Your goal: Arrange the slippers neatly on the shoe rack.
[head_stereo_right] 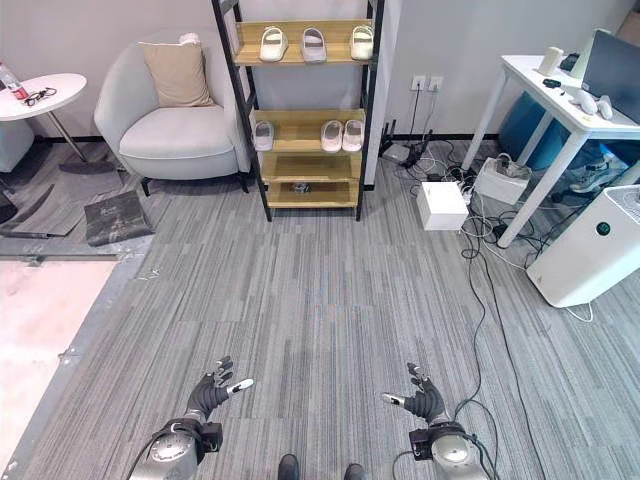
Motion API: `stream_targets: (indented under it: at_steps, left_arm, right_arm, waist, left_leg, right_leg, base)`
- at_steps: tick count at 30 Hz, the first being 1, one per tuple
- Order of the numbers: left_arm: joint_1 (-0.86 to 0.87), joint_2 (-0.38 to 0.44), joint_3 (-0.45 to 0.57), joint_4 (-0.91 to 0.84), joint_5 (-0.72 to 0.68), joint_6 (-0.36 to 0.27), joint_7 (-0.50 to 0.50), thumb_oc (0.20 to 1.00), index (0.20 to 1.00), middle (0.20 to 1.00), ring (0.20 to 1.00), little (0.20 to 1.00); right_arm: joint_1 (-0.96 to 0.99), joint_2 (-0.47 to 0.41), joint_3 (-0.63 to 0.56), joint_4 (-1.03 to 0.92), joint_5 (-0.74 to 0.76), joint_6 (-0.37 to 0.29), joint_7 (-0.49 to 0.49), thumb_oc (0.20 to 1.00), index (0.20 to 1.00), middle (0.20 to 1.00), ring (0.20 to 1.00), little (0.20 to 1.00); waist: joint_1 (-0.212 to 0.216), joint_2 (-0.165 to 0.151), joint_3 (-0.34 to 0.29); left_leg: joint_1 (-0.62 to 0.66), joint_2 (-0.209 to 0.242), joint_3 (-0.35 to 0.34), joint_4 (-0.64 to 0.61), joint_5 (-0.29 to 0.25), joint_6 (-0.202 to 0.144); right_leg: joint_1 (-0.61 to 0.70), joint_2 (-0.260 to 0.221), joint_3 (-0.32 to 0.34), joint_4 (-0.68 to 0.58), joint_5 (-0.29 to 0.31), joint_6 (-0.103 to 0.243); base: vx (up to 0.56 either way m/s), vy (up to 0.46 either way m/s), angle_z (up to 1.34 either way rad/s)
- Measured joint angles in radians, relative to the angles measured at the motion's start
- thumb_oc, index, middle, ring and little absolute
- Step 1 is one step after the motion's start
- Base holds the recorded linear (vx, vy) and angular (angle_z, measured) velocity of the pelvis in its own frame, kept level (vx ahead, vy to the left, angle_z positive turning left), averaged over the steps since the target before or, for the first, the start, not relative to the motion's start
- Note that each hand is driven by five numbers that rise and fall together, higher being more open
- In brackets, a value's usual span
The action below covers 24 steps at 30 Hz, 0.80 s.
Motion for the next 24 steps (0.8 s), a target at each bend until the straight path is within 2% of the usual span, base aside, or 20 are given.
stream_targets:
  at_steps: [24]
  left_arm:
    - [0.043, 0.000, 0.001, 0.001, 0.000, 0.009, -0.001, 1.000, 1.000, 1.000, 1.000, 1.000]
  right_arm:
    - [0.001, 0.000, 0.038, 0.001, 0.019, 0.008, 0.005, 1.000, 1.000, 1.000, 1.000, 1.000]
  waist:
    - [-0.001, 0.002, -0.026]
  left_leg:
    - [0.012, 0.000, 0.003, 0.000, -0.001, -0.001]
  right_leg:
    - [0.010, 0.000, 0.003, 0.000, 0.001, 0.000]
  base:
    - [0.00, 0.000, 0.00]
